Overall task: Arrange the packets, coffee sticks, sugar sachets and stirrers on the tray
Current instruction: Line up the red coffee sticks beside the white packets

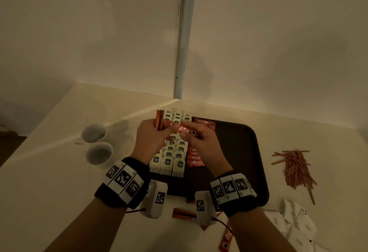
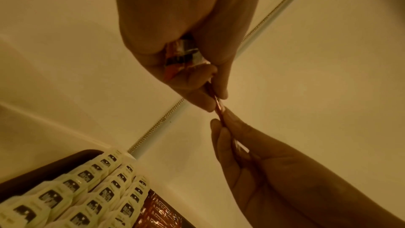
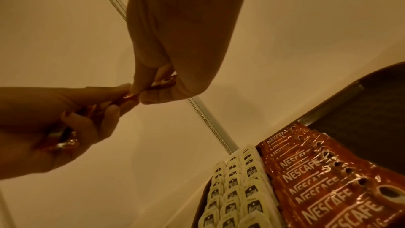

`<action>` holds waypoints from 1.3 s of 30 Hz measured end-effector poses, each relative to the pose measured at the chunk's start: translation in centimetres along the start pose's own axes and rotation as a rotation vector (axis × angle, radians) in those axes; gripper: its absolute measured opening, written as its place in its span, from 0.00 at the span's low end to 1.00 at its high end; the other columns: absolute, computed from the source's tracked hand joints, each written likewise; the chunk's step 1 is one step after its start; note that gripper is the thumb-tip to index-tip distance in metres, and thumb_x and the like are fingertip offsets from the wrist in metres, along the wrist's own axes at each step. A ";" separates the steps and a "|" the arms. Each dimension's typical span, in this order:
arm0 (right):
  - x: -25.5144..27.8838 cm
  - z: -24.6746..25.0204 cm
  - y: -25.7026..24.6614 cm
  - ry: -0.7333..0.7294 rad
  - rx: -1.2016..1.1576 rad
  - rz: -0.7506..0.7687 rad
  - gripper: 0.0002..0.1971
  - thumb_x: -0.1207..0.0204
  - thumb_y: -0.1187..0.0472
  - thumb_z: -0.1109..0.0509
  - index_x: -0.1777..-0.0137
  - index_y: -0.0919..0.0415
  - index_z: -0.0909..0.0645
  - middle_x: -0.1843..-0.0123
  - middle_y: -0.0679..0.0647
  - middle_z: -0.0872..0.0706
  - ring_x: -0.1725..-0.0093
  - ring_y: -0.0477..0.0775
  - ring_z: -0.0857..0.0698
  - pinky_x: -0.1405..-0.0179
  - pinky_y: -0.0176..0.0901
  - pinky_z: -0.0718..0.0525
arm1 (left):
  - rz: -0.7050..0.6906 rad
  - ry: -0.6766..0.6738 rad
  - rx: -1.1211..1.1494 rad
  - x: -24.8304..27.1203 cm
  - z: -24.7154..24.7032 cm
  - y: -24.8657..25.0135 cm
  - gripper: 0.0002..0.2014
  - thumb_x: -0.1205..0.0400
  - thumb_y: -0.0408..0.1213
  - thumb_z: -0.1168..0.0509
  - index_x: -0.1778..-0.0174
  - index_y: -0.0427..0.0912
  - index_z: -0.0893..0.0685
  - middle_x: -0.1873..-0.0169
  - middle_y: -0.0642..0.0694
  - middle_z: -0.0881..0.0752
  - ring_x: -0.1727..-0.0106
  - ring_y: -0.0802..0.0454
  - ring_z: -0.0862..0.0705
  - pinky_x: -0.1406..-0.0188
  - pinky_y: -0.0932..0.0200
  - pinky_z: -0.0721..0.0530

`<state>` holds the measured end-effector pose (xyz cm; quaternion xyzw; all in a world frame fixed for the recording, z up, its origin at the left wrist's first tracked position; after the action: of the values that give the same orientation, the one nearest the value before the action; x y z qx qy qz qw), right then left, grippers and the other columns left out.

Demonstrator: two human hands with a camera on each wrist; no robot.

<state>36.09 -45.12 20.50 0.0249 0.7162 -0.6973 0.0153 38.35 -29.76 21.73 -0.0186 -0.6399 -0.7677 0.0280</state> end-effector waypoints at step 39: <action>4.6 11.4 13.7 0.134 0.680 -0.496 0.06 0.25 0.67 0.29 0.54 0.54 0.19 0.52 0.45 0.18 0.49 0.43 0.20 0.58 0.26 0.28 | 0.225 0.005 -0.108 1.5 4.9 -8.4 0.17 0.13 0.34 0.51 0.52 0.47 0.16 0.62 0.44 0.23 0.65 0.51 0.28 0.67 0.59 0.31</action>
<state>32.09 -56.11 6.21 -0.0994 0.4289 -0.8733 -0.2086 36.26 -23.44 14.45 -0.0897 -0.5916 -0.7930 0.1144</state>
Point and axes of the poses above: each hand's wrist, its own x-axis away from the middle knuckle, its own z-axis out of the back of the hand, y = z × x, the point moved 8 cm from there along -x, towards the middle knuckle
